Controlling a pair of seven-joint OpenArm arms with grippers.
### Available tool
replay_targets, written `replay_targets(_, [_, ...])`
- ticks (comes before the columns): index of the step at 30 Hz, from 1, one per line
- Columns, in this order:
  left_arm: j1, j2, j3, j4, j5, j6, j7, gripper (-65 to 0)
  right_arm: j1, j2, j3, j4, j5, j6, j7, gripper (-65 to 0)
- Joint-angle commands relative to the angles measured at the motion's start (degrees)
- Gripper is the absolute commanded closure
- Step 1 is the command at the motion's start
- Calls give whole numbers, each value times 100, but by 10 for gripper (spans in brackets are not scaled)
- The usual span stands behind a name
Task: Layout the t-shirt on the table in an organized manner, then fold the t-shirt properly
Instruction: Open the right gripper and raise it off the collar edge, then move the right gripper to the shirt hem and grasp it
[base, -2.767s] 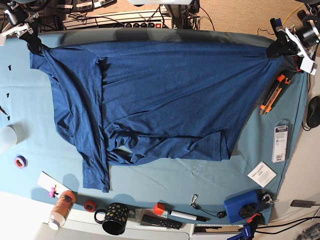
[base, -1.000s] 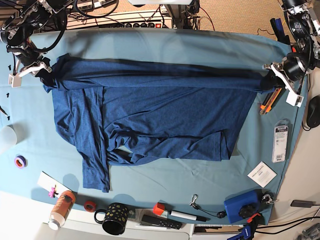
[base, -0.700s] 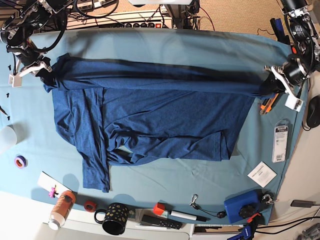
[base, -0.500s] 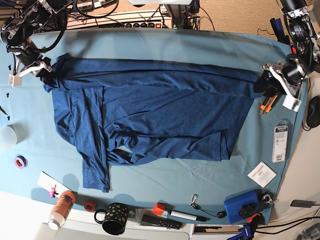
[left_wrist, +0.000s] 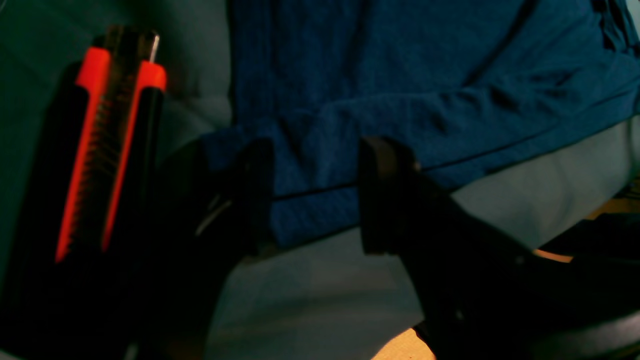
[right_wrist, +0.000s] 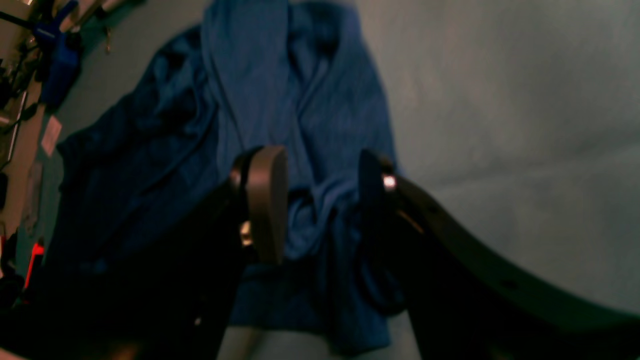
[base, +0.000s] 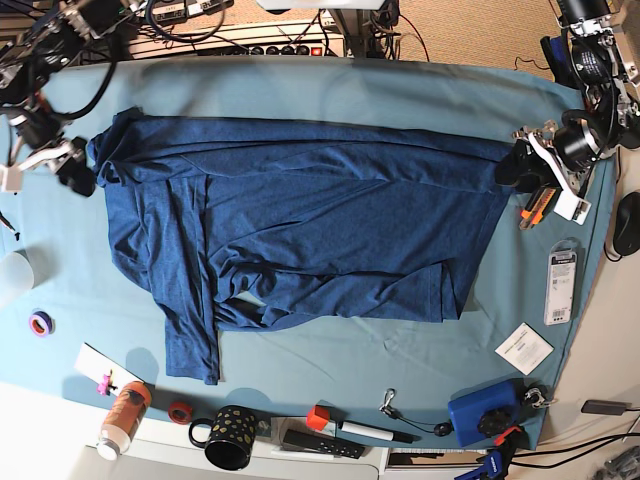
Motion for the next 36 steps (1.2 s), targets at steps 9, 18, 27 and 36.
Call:
replay_targets(9, [-11,-90,-33,85,-114,-20,-122,-277,981,157,2,101,22,-2,221,-236])
replay_targets(18, [4,-90,-33,85,-116,-22,-120,-277,1888,157,-1010,101,-1862,-302,1453,-236])
replay_targets(27, [7,-90,-33,85,-114,-22,-120,-277,2754,157,-2811,-199,-4035,-979,2457,-236])
replay_targets(36, [7,-90,-33,85,-114,-22,-120,-277,4321,173,-2979,-3158,-4186,-1296,3560,-236])
